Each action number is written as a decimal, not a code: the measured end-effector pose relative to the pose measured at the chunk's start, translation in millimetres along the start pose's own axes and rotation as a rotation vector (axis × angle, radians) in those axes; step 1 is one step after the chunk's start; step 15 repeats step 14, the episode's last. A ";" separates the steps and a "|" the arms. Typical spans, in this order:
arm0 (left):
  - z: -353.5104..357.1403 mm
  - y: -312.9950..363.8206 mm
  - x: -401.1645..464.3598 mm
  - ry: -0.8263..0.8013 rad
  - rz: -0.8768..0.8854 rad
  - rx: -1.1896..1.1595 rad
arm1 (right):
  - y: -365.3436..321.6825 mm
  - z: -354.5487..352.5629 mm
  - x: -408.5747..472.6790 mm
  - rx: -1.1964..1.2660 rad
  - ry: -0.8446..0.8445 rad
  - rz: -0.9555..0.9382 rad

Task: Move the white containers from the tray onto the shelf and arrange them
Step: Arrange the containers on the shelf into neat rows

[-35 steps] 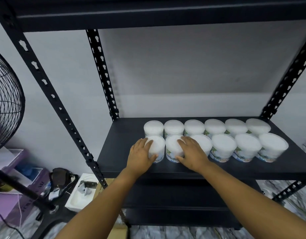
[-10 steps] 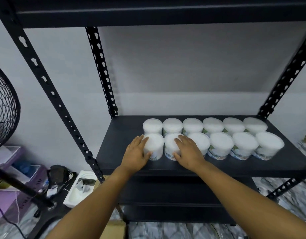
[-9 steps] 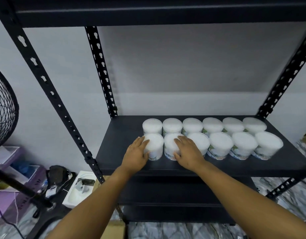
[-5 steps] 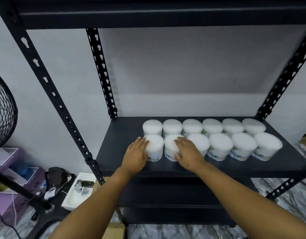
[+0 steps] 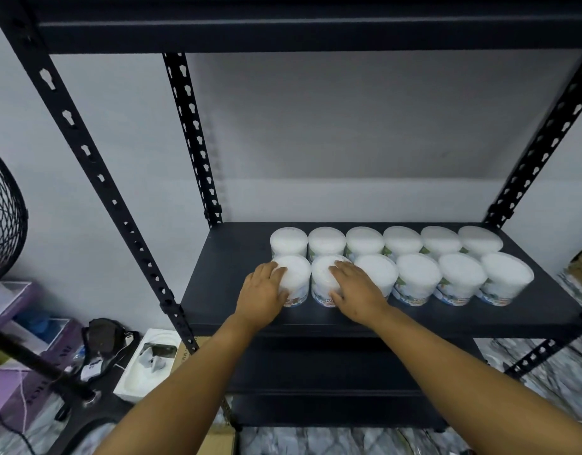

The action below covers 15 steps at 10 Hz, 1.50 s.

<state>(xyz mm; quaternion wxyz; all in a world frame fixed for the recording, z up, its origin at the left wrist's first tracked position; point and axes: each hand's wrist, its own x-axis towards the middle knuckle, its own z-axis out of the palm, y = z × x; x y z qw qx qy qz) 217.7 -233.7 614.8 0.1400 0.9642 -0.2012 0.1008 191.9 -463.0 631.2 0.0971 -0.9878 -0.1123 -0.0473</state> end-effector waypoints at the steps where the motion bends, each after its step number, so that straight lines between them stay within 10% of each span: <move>1: -1.5 2.6 0.9 0.011 -0.013 0.022 | 0.4 -0.4 -0.4 0.006 0.003 0.002; 15: -5.5 12.5 5.0 0.008 -0.023 -0.020 | 3.5 -9.7 -7.7 0.003 -0.012 0.076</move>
